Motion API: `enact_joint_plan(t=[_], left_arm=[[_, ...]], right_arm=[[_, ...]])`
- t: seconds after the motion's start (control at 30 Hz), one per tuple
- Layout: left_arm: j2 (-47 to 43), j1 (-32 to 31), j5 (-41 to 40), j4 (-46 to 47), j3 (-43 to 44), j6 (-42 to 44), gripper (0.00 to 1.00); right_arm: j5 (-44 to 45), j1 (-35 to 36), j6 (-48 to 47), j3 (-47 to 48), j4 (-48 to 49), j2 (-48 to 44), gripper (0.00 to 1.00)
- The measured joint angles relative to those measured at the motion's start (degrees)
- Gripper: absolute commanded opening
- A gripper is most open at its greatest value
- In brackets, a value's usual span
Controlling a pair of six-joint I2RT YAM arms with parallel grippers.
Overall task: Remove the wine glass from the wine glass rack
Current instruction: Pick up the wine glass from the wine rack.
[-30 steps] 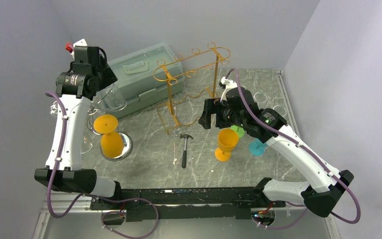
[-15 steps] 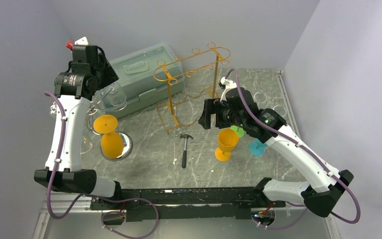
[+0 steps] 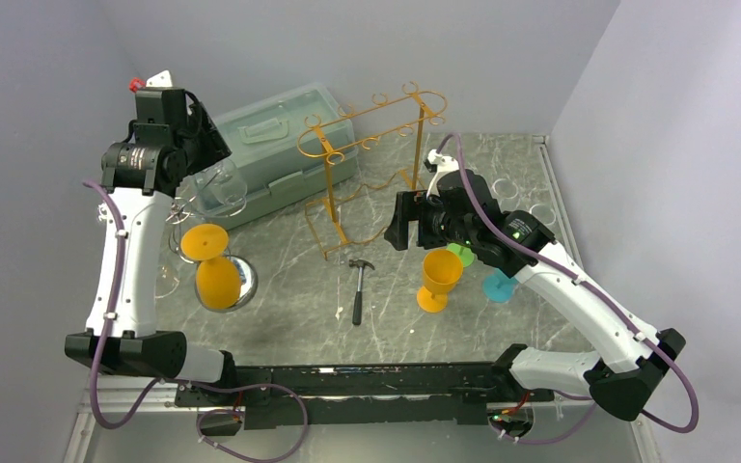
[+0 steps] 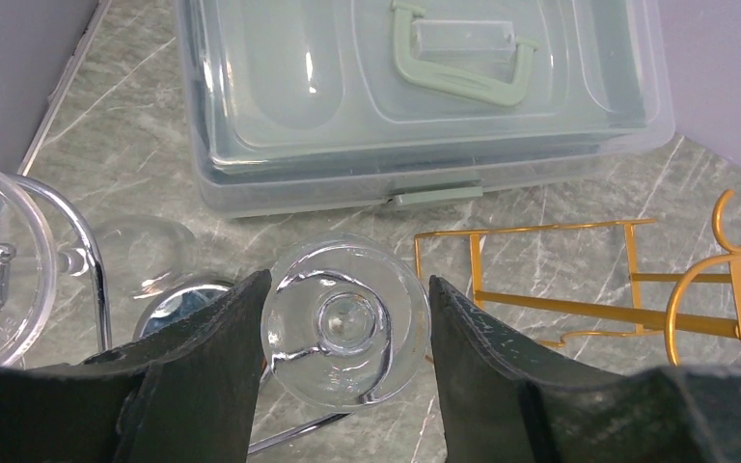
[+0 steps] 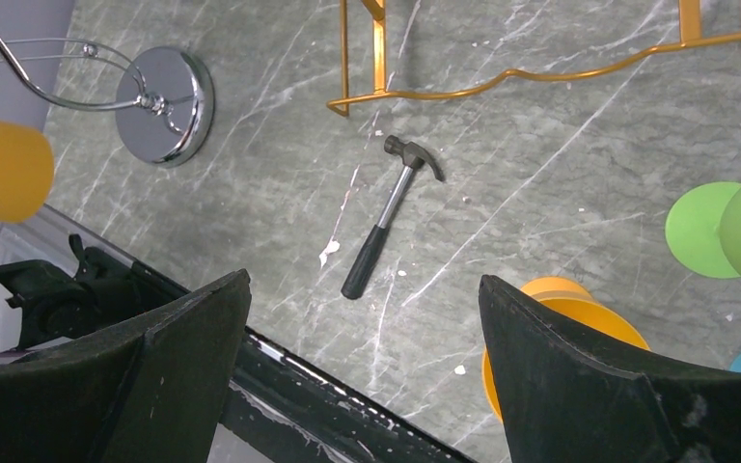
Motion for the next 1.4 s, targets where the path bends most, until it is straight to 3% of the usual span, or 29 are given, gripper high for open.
enact_joint_plan(t=[0.7, 1.4], left_arm=[[-2.4, -0.1, 2.8, -3.0, 0.2, 0.8, 0.53], [-4.7, -0.1, -2.8, -5.3, 0.0, 1.0, 0.53]], right_arm=[[0.0, 0.0, 0.5, -1.1, 0.8, 0.0, 0.9], [0.0, 0.0, 0.5, -1.2, 0.8, 0.0, 0.9]])
